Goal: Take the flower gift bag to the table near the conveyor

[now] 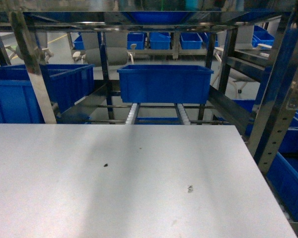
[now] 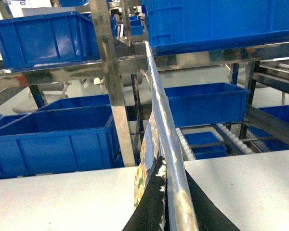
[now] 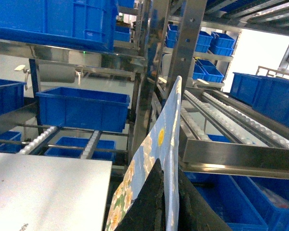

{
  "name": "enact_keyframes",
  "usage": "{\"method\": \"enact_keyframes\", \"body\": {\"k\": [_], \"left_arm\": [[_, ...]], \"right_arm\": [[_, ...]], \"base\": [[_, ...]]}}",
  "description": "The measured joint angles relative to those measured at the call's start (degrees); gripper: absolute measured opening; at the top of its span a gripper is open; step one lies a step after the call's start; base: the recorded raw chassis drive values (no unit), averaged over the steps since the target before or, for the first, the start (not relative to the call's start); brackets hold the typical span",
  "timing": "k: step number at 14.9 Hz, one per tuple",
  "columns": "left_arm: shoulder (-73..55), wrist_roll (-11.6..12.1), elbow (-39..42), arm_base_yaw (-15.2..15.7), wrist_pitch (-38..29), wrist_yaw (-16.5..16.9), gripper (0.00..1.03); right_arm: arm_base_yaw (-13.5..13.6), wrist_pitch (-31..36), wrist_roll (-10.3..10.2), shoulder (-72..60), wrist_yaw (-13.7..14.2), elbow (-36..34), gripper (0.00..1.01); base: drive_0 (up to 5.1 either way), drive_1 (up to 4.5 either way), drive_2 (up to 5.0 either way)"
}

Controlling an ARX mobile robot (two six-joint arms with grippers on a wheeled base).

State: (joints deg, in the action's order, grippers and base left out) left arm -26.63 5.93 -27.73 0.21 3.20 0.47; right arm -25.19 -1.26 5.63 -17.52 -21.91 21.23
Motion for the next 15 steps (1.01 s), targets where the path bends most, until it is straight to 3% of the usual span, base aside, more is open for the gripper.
{"method": "enact_keyframes", "body": {"k": [15], "left_arm": [[0.0, 0.0, 0.0, 0.0, -0.02, -0.02, 0.02]], "right_arm": [[0.0, 0.02, 0.0, -0.04, 0.0, 0.0, 0.03]], "base": [[-4.9, 2.96, 1.9]]}}
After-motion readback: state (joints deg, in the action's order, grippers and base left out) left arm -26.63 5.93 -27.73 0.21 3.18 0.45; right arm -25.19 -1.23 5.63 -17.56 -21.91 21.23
